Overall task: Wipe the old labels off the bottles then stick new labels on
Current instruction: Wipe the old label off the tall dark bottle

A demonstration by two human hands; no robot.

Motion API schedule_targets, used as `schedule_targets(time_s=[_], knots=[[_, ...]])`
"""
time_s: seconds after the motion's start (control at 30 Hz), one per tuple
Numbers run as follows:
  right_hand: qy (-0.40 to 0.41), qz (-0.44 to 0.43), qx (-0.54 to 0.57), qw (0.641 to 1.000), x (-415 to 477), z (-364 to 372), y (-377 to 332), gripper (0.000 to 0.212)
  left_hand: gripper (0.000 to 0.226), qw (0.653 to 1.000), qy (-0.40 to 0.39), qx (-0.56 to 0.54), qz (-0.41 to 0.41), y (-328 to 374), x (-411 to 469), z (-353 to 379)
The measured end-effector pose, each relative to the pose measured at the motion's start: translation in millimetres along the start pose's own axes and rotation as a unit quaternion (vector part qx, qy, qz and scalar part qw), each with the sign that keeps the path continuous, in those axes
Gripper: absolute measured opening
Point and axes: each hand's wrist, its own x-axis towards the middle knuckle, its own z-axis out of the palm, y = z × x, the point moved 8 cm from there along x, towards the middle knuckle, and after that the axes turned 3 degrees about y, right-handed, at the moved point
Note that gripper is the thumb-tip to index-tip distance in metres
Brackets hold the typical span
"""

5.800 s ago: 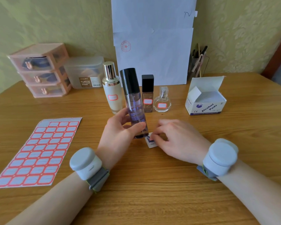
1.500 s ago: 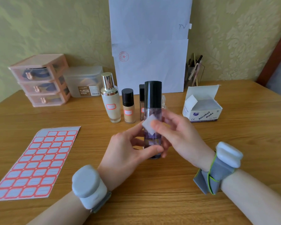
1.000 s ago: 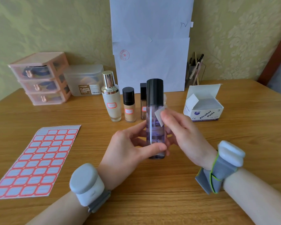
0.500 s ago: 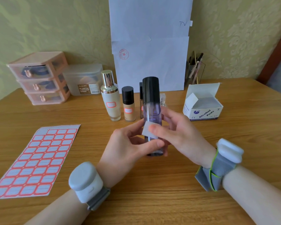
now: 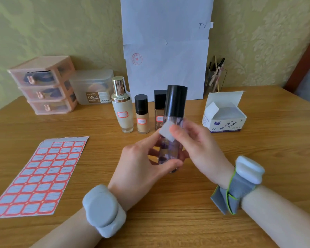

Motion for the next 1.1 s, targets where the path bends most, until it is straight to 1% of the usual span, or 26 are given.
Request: schedule_targets(time_s=[0.07, 0.13, 0.2, 0.27, 0.33, 0.37, 0.43, 0.53, 0.6, 0.67, 0.73, 0.8, 0.83, 0.87, 0.93, 0.97, 1.03, 1.1], knots=[[0.005, 0.011, 0.012, 1.0, 0.8, -2.7, -0.3, 0.039, 0.046, 0.999, -0.002, -0.037, -0.006, -0.5, -0.1, -0.8], [-0.01, 0.022, 0.058, 0.998, 1.0, -2.3, -0.2, 0.034, 0.046, 0.993, -0.014, -0.104, -0.044, -5.7, 0.8, 0.4], [-0.032, 0.025, 0.083, 0.996, 1.0, 0.3, -1.1, 0.025, 0.042, 0.974, -0.033, -0.208, -0.088, -8.5, 1.9, 3.4], [-0.064, 0.025, 0.095, 0.993, 0.9, 4.9, -1.8, 0.036, 0.038, 0.949, -0.043, -0.287, -0.125, -11.9, 2.9, 4.8], [-0.091, 0.016, 0.097, 0.991, 0.5, 8.2, -2.9, 0.046, 0.036, 0.936, -0.047, -0.319, -0.141, -13.9, 3.2, 5.4], [-0.094, 0.014, 0.096, 0.991, 0.6, 8.6, -3.5, 0.048, 0.036, 0.935, -0.049, -0.322, -0.14, -13.9, 3.0, 6.2], [-0.072, 0.017, 0.089, 0.993, 1.3, 6.7, -3.7, 0.047, 0.037, 0.943, -0.052, -0.304, -0.122, -12.1, 2.0, 7.8], [-0.01, 0.016, 0.059, 0.998, 2.0, -0.8, -2.0, 0.031, 0.042, 0.968, -0.054, -0.229, -0.085, -8.2, 0.9, 9.2], [0.005, 0.014, 0.074, 0.997, 1.3, -2.5, -1.7, 0.032, 0.043, 0.973, -0.058, -0.209, -0.08, -7.8, 0.9, 10.2], [-0.009, 0.02, 0.099, 0.995, 1.5, -0.8, -2.0, 0.027, 0.041, 0.962, -0.062, -0.248, -0.091, -7.9, 2.0, 9.0], [-0.057, 0.026, 0.12, 0.991, 0.9, 4.1, -3.8, 0.015, 0.039, 0.944, -0.06, -0.302, -0.118, -9.9, 4.1, 7.3], [-0.08, 0.033, 0.1, 0.991, 0.2, 7.1, -2.3, 0.033, 0.045, 0.938, -0.058, -0.312, -0.138, -13.2, 4.2, 6.3], [-0.072, 0.032, 0.077, 0.994, 0.6, 6.5, -1.6, 0.04, 0.048, 0.943, -0.056, -0.3, -0.134, -13.6, 4.2, 6.5], [-0.05, 0.031, 0.059, 0.997, 0.4, 4.8, -2.1, 0.043, 0.05, 0.953, -0.054, -0.272, -0.122, -13.5, 3.8, 7.3], [-0.003, 0.021, 0.037, 0.999, 0.2, 0.9, -3.5, 0.037, 0.051, 0.975, -0.048, -0.194, -0.098, -12.1, 2.3, 7.5], [0.012, 0.022, 0.037, 0.999, 0.6, -0.6, -2.4, 0.038, 0.051, 0.978, -0.046, -0.179, -0.095, -11.9, 2.1, 7.6], [0.014, 0.037, 0.049, 0.998, 1.1, -0.1, 1.7, 0.044, 0.046, 0.967, -0.049, -0.224, -0.107, -12.8, 2.2, 8.2], [-0.017, 0.045, 0.075, 0.996, 1.3, 3.8, 2.8, 0.032, 0.036, 0.95, -0.057, -0.28, -0.124, -13.4, 3.7, 8.5]])
